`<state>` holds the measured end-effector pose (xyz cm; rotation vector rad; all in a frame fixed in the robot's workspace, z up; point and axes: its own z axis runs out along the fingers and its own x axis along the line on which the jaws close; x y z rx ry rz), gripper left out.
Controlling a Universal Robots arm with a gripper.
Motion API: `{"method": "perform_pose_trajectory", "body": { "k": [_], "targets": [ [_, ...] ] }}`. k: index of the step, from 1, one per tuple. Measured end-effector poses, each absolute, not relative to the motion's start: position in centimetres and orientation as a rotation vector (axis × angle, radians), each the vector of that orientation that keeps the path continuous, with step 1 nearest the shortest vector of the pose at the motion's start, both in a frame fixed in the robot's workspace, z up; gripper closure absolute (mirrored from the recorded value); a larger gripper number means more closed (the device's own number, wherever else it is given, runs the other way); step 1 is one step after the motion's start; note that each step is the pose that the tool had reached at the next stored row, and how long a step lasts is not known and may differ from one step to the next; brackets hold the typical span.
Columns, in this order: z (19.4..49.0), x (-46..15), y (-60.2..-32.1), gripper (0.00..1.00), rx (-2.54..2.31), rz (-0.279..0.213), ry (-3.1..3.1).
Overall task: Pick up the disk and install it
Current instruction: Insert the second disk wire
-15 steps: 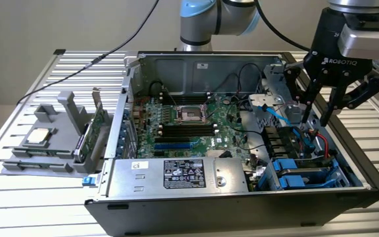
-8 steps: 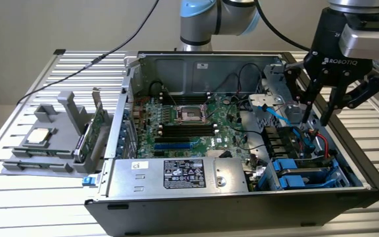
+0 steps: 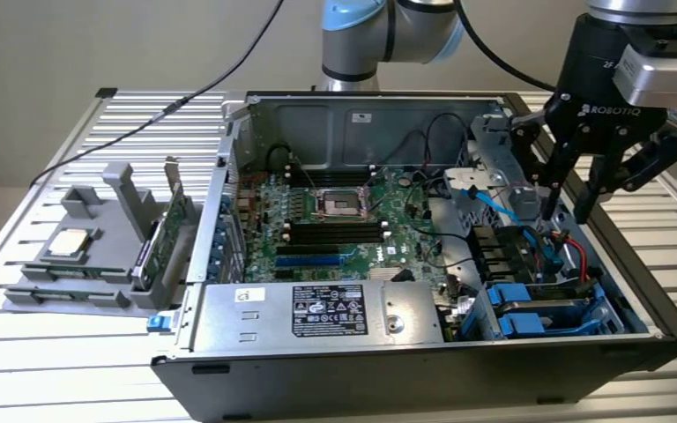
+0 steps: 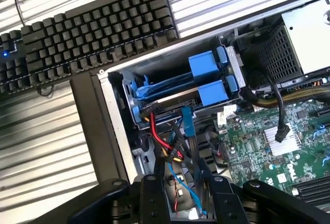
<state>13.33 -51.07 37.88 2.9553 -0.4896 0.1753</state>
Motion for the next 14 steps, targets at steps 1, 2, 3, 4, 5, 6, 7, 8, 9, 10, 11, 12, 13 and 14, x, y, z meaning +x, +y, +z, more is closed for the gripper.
{"method": "perform_pose_trajectory", "body": {
  "k": [1,2,3,4,5,6,7,8,9,10,11,12,13,14],
  "targets": [
    [37.9,13.4,-51.1,0.63,2.956,0.174,-0.489],
    [37.9,13.4,-51.2,0.63,2.956,0.172,-0.488],
    [37.9,13.6,-51.3,0.63,2.957,0.17,-0.488],
    [37.9,13.7,-51.4,0.63,2.959,0.168,-0.489],
    [37.9,13.9,-51.6,0.63,2.962,0.166,-0.489],
    [37.9,14.0,-51.7,0.63,2.967,0.164,-0.49],
    [37.9,14.1,-51.8,0.63,2.971,0.161,-0.491],
    [37.9,14.2,-51.9,0.63,2.976,0.158,-0.492],
    [37.9,14.3,-52.1,0.63,2.98,0.155,-0.493],
    [37.9,14.4,-52.2,0.63,2.984,0.152,-0.493],
    [37.9,14.5,-52.4,0.63,2.988,0.15,-0.494],
    [37.9,14.5,-52.5,0.63,2.992,0.149,-0.495],
    [37.9,14.5,-52.6,0.63,2.997,0.147,-0.497],
    [37.9,14.5,-52.6,0.63,3.002,0.146,-0.501]
  ]
}}
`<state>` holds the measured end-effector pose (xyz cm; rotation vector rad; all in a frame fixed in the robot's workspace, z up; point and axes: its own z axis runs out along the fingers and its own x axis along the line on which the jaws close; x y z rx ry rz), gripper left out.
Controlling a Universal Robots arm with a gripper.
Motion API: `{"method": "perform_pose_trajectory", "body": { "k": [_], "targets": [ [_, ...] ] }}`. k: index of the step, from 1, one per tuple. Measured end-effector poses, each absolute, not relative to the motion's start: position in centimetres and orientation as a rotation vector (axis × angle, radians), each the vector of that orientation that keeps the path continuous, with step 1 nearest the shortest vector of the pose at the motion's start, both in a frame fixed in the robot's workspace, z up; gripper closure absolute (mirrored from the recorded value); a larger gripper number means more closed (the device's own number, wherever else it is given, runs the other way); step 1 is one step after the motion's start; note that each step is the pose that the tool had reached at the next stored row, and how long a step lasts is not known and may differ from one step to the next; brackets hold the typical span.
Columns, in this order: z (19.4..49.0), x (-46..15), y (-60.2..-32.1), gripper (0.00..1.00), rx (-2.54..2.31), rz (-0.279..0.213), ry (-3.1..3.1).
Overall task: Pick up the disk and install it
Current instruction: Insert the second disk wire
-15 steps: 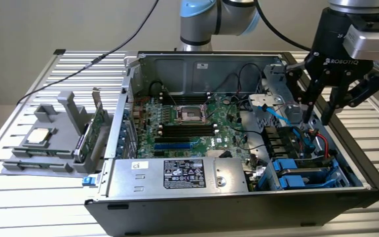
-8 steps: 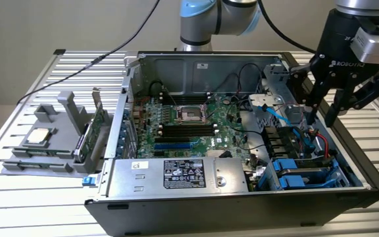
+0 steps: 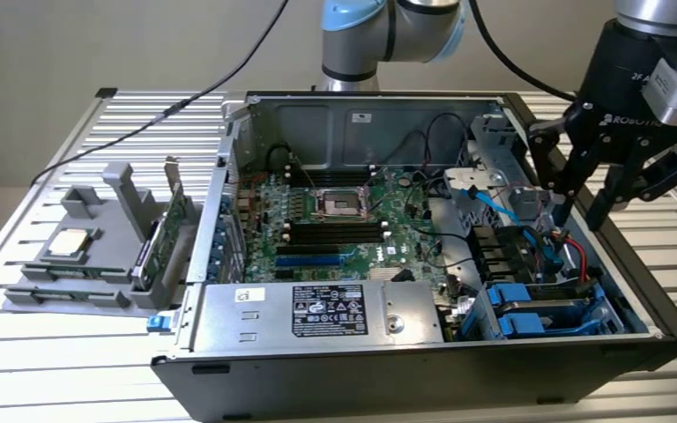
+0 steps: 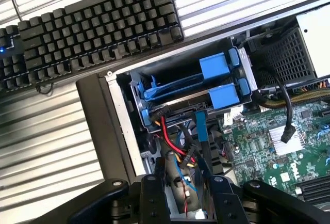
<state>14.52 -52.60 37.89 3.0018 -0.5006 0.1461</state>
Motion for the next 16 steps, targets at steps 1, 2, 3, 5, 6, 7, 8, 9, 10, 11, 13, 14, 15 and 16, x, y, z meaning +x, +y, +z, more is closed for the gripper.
{"method": "perform_pose_trajectory", "body": {
  "k": [1,2,3,5,6,7,8,9,10,11,13,14,15,16],
  "targets": [
    [37.9,14.5,-52.6,0.63,3.007,0.145,-0.505],
    [37.9,14.5,-52.6,0.63,3.012,0.143,-0.51],
    [37.9,14.5,-52.7,0.63,3.016,0.142,-0.517],
    [37.9,14.5,-52.7,0.63,3.025,0.139,-0.531],
    [37.9,14.5,-52.7,0.63,3.027,0.138,-0.536],
    [37.9,14.5,-52.8,0.63,3.027,0.138,-0.539],
    [37.9,14.6,-52.9,0.63,3.028,0.137,-0.539],
    [37.9,14.7,-53.0,0.63,3.028,0.137,-0.54],
    [37.9,14.7,-53.1,0.63,3.028,0.137,-0.54],
    [37.9,14.8,-53.2,0.63,3.028,0.137,-0.54],
    [37.9,14.9,-53.5,0.63,3.03,0.136,-0.541],
    [37.9,15.0,-53.6,0.63,3.031,0.136,-0.542],
    [37.9,15.0,-53.7,0.63,3.032,0.136,-0.544],
    [37.9,15.0,-53.8,0.63,3.032,0.135,-0.546]
  ]
}}
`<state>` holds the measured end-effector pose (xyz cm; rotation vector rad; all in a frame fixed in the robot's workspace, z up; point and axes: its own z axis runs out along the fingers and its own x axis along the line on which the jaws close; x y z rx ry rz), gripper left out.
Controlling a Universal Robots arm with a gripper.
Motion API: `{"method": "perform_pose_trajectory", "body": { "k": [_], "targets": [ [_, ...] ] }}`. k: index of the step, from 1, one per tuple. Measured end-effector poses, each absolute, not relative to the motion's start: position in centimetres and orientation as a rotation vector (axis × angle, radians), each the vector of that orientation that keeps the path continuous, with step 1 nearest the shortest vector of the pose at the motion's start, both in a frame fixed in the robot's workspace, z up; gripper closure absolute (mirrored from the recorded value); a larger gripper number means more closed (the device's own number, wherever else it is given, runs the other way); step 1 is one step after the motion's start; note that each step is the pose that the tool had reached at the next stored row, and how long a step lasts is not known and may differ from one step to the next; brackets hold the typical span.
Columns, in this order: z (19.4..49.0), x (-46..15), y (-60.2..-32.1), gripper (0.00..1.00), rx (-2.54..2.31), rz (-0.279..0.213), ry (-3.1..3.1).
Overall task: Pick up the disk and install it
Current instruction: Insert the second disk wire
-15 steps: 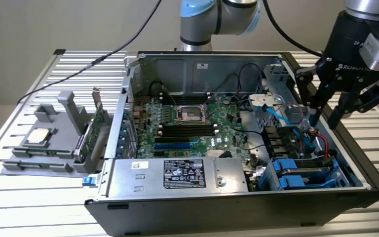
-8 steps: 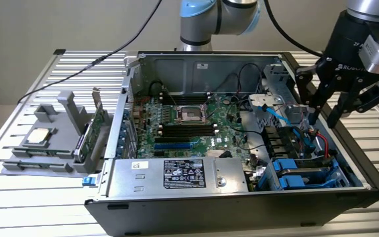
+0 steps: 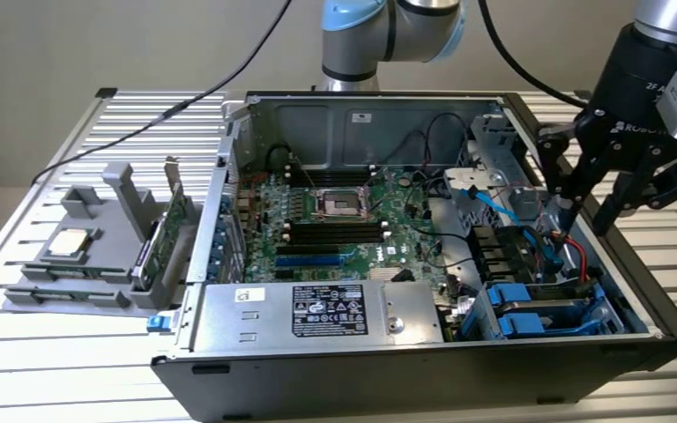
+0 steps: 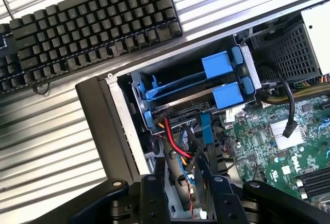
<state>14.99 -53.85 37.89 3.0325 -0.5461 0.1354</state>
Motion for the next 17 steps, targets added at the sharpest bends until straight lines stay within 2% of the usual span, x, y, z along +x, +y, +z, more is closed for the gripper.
{"method": "perform_pose_trajectory", "body": {
  "k": [17],
  "targets": [
    [37.88,15.09,-54.89,0.63,3.039,0.127,-0.628]
  ]
}}
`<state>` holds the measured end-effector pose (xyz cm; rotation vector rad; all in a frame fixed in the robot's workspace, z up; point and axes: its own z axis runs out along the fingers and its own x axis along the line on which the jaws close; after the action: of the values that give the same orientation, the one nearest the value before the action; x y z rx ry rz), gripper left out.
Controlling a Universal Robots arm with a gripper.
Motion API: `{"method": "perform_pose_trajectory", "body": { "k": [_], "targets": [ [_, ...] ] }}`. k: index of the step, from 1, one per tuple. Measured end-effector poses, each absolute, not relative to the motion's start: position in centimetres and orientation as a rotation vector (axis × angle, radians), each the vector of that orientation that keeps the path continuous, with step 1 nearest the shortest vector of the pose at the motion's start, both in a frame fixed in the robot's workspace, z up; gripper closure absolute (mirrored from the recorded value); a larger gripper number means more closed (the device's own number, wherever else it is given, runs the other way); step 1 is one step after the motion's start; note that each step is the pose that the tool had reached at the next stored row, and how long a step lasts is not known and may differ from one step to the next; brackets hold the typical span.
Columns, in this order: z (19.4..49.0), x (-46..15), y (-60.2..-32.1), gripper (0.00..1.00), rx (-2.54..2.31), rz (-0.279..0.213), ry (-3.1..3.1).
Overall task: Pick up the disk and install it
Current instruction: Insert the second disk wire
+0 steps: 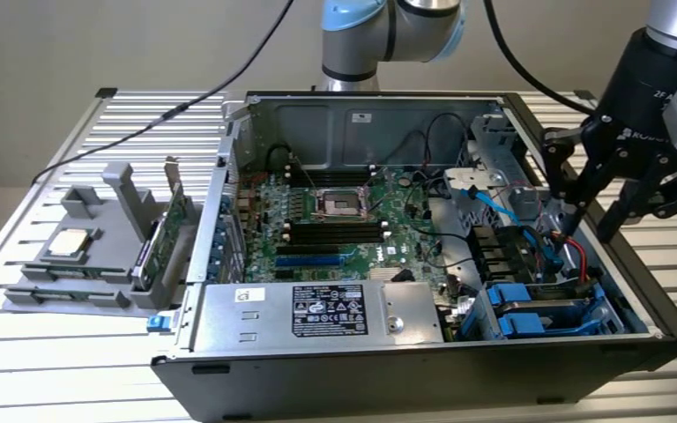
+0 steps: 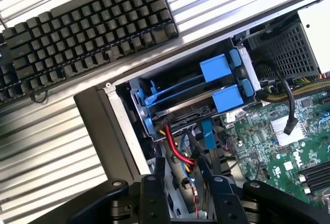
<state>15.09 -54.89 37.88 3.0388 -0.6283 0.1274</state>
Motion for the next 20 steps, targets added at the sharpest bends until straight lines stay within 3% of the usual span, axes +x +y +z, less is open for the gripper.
{"method": "perform_pose_trajectory", "body": {
  "k": [20],
  "targets": [
    [37.6,15.2,-56.6,0.63,3.043,0.118,-0.738]
  ]
}}
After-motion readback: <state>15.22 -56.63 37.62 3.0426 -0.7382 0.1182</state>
